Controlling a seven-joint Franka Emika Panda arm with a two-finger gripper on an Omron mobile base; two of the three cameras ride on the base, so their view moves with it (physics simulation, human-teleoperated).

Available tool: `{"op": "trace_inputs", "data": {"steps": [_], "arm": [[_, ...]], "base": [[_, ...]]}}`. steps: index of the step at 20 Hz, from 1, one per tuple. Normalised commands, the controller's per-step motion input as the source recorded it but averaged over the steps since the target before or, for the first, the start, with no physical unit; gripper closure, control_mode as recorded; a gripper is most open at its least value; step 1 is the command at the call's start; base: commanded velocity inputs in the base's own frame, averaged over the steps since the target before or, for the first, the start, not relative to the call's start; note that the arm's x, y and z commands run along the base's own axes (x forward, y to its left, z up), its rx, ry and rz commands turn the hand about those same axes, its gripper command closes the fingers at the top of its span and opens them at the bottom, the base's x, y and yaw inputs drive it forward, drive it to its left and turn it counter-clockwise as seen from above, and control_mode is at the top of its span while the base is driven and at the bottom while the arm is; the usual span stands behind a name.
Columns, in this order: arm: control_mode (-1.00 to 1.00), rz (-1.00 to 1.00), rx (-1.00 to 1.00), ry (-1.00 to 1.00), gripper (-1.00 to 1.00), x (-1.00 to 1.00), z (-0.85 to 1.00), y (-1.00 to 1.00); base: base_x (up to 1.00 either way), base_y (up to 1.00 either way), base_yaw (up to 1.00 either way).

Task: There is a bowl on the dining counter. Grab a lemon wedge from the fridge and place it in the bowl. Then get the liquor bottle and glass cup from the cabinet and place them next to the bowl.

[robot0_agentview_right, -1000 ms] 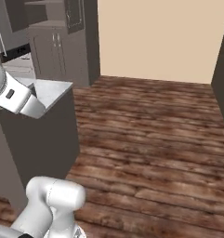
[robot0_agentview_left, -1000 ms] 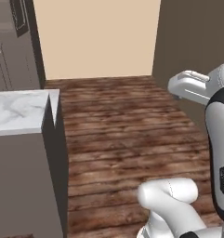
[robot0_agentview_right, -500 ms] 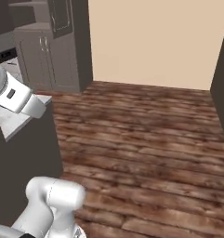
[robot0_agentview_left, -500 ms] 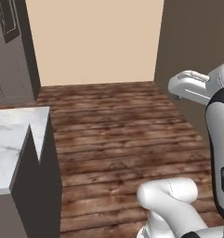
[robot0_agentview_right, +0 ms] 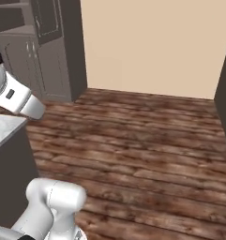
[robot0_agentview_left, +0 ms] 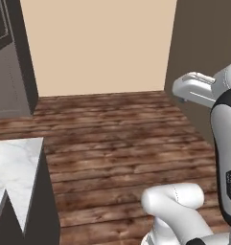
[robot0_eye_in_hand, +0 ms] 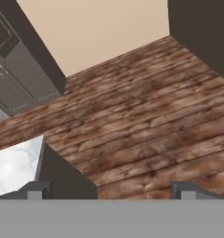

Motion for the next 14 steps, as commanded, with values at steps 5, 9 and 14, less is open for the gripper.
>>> {"op": "trace_inputs", "data": {"steps": [5,9,14], "arm": [[1.00,0.00,0.00,0.00,-1.00,0.00,0.00,0.00],[1.00,0.00,0.00,0.00,-1.00,0.00,0.00,0.00],[1.00,0.00,0.00,0.00,-1.00,0.00,0.00,0.00]], "base": [[1.00,-0.34,0.00],[1.00,-0.29,0.00],[1.00,-0.26,0.19]]}}
